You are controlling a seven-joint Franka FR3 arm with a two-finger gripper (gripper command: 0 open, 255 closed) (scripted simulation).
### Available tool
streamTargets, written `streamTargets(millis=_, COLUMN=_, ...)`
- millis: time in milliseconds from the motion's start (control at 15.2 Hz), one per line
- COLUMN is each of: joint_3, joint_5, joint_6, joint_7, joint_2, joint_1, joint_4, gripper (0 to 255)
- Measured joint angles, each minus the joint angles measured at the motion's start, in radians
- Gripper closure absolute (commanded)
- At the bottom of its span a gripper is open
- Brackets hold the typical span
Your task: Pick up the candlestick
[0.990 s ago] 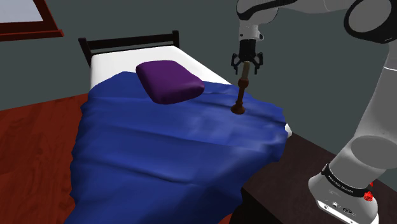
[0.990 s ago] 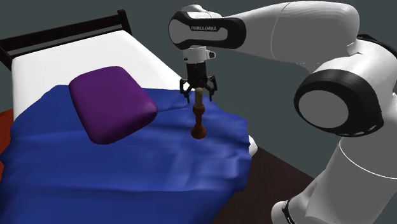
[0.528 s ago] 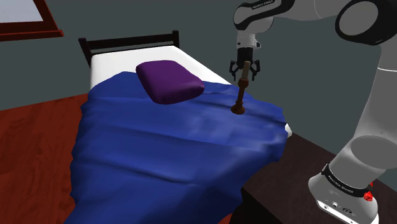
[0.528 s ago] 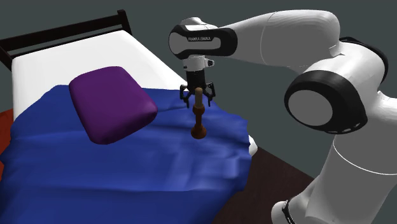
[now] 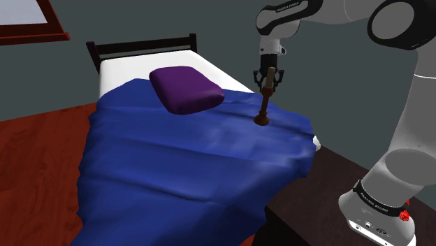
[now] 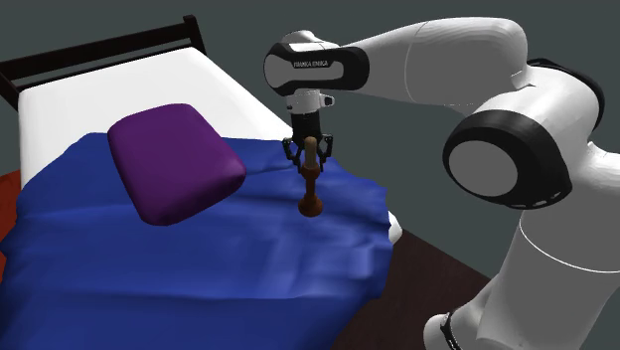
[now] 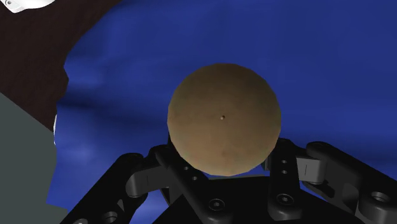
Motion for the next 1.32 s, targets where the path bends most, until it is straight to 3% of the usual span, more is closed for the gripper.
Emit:
streamTargets(millis=396, joint_3=0.000, joint_5=0.000, joint_6=-0.016, joint_7=0.004, joint_2=0.000, joint_1=0.000, joint_4=0.014, gripper=255)
streamTargets(millis=1320, joint_3=-0.001, joint_5=0.001, joint_6=-0.184, joint_7=0.035, joint_2=-0.017, joint_1=-0.006, joint_4=0.168, gripper=255)
